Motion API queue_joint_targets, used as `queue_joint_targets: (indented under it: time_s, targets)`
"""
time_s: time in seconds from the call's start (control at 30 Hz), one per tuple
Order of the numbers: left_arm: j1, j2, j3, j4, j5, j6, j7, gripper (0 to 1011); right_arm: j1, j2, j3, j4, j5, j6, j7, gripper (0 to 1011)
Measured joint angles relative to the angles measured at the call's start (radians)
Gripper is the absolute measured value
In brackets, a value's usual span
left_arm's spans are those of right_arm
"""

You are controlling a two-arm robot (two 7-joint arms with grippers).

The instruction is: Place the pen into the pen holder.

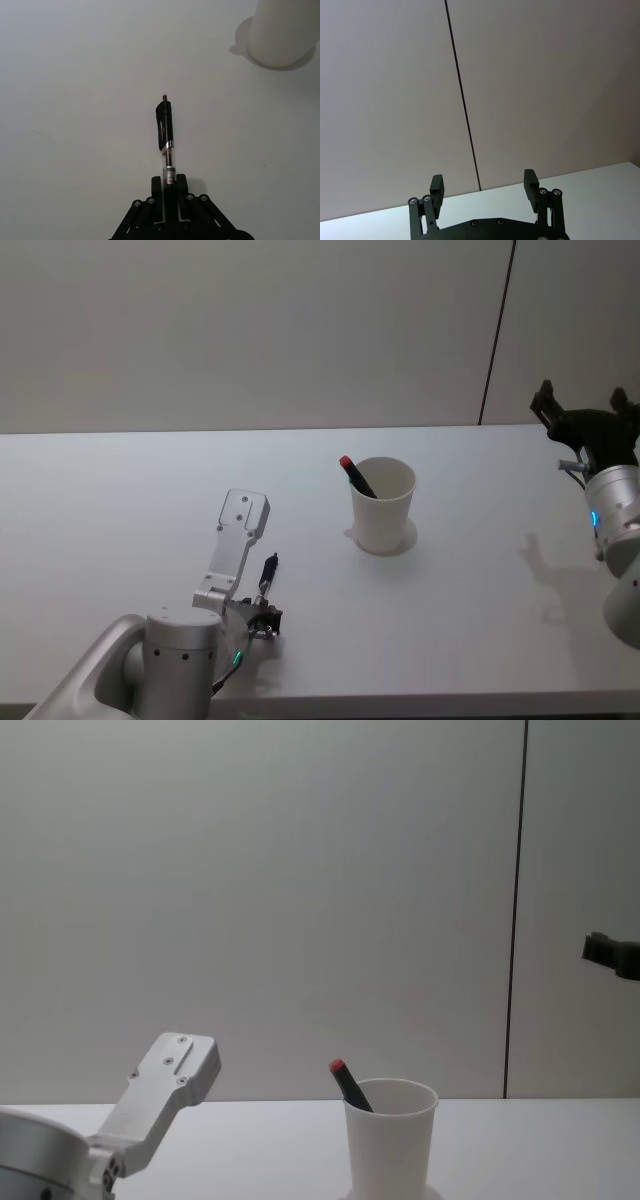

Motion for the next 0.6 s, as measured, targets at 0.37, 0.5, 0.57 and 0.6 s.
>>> queue_joint_targets:
  time_s: [0.37, 0.5, 0.57, 0.6]
  targets:
    - [0.000, -0.008, -0.001, -0.003, 0.015, 0.002, -0.007, 138, 0.000, 0.000, 0.000, 0.000, 0.000, 0.000, 0.000, 1002]
    - [0.004, -0.008, -0.004, -0.021, 0.025, -0.001, -0.007, 137, 0.000, 0.000, 0.000, 0.000, 0.000, 0.000, 0.000, 1002]
    - [0.006, -0.006, -0.005, -0.030, 0.029, -0.003, -0.005, 137, 0.000, 0.000, 0.000, 0.000, 0.000, 0.000, 0.000, 1002]
    - [0.007, -0.005, -0.006, -0.036, 0.031, -0.004, -0.003, 137, 0.000, 0.000, 0.000, 0.000, 0.000, 0.000, 0.000, 1002]
